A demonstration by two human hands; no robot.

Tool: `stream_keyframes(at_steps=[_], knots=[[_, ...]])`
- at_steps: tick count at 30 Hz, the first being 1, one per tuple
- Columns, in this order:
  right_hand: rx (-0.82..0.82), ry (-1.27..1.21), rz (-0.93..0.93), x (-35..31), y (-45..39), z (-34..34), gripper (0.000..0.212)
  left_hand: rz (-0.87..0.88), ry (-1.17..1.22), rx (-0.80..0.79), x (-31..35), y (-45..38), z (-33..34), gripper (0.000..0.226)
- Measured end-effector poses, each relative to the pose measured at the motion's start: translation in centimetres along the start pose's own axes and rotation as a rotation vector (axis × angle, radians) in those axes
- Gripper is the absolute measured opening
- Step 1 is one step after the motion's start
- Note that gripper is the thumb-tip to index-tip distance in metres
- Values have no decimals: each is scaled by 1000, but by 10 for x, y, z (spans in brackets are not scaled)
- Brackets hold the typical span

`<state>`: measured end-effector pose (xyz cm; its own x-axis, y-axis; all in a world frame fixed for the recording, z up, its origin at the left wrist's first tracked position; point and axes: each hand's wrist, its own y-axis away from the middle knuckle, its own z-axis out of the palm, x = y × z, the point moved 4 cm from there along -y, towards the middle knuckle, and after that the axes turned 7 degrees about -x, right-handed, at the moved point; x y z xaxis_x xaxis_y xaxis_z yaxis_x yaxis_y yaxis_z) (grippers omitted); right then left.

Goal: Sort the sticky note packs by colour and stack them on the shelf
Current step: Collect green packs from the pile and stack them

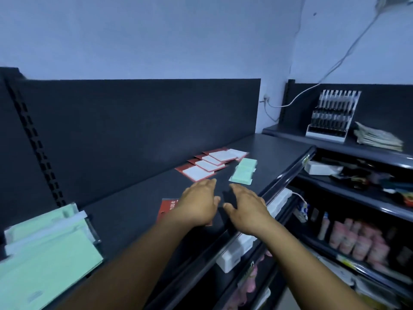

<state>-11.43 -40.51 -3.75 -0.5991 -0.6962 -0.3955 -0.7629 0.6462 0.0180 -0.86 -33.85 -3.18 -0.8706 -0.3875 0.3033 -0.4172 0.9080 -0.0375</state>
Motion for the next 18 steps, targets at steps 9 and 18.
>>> stream_keyframes(at_steps=[9,18], knots=[[63,-62,108,62,-70,-21,61,-26,16,-88,23,-84,22,65],[45,-84,81,118,-162,-51,59,-225,-3,-104,36,-152,35,69]])
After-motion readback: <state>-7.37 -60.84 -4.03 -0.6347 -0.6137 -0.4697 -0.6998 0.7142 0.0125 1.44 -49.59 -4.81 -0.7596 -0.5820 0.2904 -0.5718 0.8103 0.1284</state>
